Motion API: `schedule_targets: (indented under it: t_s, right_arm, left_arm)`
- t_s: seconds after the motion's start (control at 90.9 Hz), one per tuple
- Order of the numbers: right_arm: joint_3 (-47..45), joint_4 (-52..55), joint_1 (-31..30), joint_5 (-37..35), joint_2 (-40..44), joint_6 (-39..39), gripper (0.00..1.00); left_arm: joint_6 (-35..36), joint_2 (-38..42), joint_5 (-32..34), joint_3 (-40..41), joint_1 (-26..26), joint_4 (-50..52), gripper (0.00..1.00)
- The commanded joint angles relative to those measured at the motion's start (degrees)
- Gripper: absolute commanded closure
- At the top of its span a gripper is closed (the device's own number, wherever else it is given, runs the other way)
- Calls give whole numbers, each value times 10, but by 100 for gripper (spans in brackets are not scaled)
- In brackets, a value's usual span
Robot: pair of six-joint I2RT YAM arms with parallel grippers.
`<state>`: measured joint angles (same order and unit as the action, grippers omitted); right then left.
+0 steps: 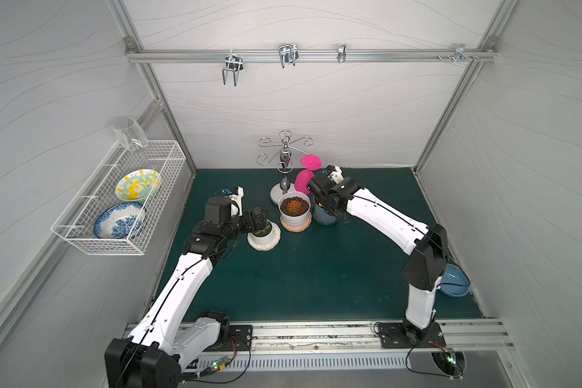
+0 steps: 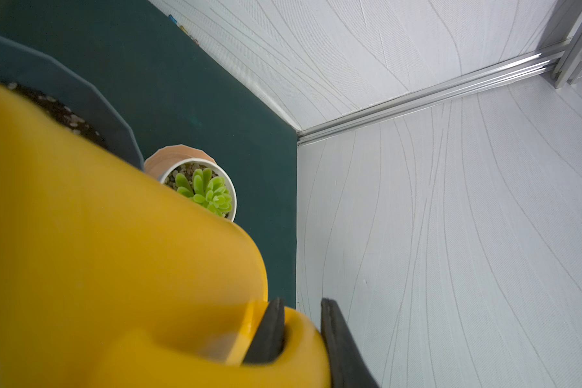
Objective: Water the succulent around the soil edge
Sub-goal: Water the soil of the potted plant with water.
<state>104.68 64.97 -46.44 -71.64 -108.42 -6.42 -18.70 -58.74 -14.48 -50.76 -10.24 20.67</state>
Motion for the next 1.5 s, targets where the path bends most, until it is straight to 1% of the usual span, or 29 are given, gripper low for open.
schedule_targets:
  t_s: [0.0,0.418,0.561,0.781,0.869,1.012,1.101,1.31,1.486]
  right_arm:
    - [-6,54,-5,-27,29,-56,100]
    - [-20,134,2,-55,37,-131,100]
    - [-25,168,16,-63,40,-166,100]
    - [-42,167,44,-61,42,-178,100]
    - [-46,152,55,-56,41,-171,100]
    - [-43,102,69,-40,39,-127,100]
    - [-43,56,81,-17,39,-94,100]
    - [-27,-11,105,37,30,-49,100]
    - [19,-17,122,61,-3,-41,100]
  left_arm:
    - [-1,10,3,-14,0,-19,0]
    - [-2,13,2,-14,0,-18,0]
    - [-2,12,0,-14,0,-17,0]
    - [-3,12,-1,-13,0,-18,0]
    - [-3,12,-1,-12,0,-18,0]
    - [-3,11,-2,-13,0,-19,0]
    - [-2,10,-1,-12,0,-17,0]
    - [-1,9,0,-12,0,-18,0]
    - [-1,7,0,-11,0,-19,0]
